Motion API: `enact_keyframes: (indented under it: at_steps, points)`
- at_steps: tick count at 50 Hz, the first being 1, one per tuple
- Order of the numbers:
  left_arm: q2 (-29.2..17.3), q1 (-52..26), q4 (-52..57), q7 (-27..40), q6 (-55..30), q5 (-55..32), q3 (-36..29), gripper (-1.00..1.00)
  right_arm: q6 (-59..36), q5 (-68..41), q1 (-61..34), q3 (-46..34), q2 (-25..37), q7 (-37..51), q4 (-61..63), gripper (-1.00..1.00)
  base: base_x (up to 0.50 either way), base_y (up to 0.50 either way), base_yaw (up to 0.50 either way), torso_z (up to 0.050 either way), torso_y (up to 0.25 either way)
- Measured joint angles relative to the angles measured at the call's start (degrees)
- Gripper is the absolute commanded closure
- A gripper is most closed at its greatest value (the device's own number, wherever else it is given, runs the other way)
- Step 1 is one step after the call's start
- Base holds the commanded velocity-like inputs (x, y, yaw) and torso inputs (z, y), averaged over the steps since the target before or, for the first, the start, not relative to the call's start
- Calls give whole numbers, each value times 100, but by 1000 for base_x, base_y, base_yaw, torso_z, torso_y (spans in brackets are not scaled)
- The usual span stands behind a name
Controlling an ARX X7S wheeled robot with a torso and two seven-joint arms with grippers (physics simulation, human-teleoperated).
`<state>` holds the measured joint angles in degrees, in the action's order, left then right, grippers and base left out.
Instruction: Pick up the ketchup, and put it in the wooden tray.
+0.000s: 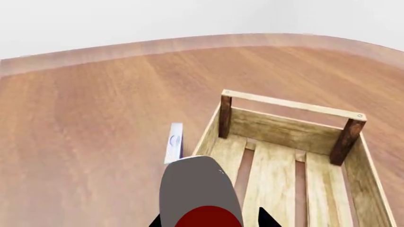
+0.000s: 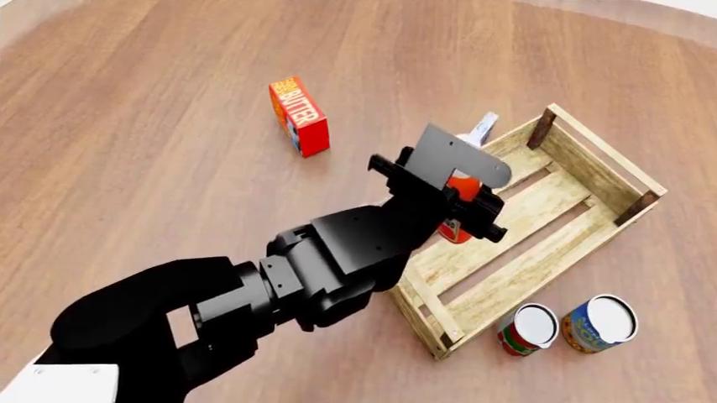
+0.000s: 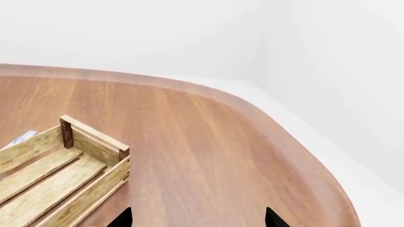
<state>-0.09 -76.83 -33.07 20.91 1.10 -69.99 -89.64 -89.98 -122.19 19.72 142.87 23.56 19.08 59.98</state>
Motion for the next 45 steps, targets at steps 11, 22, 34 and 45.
enact_keyframes:
  at_steps: [11,22,34,45]
  points:
    - [0,146,-107,-85,-10,103,6,100,0,5,23,-42,-14,8,0,-100,0,0,0,0,1]
    - [0,259,-217,-168,-10,152,11,100,0,8,49,-73,-20,13,0,-100,0,0,0,0,0]
    - [-1,351,-312,-241,-35,182,14,100,0,-1,73,-90,-13,27,0,-100,0,0,0,0,0]
    - [-1,433,-348,-296,-80,233,25,100,0,-7,89,-102,-8,37,0,-100,0,0,0,0,1]
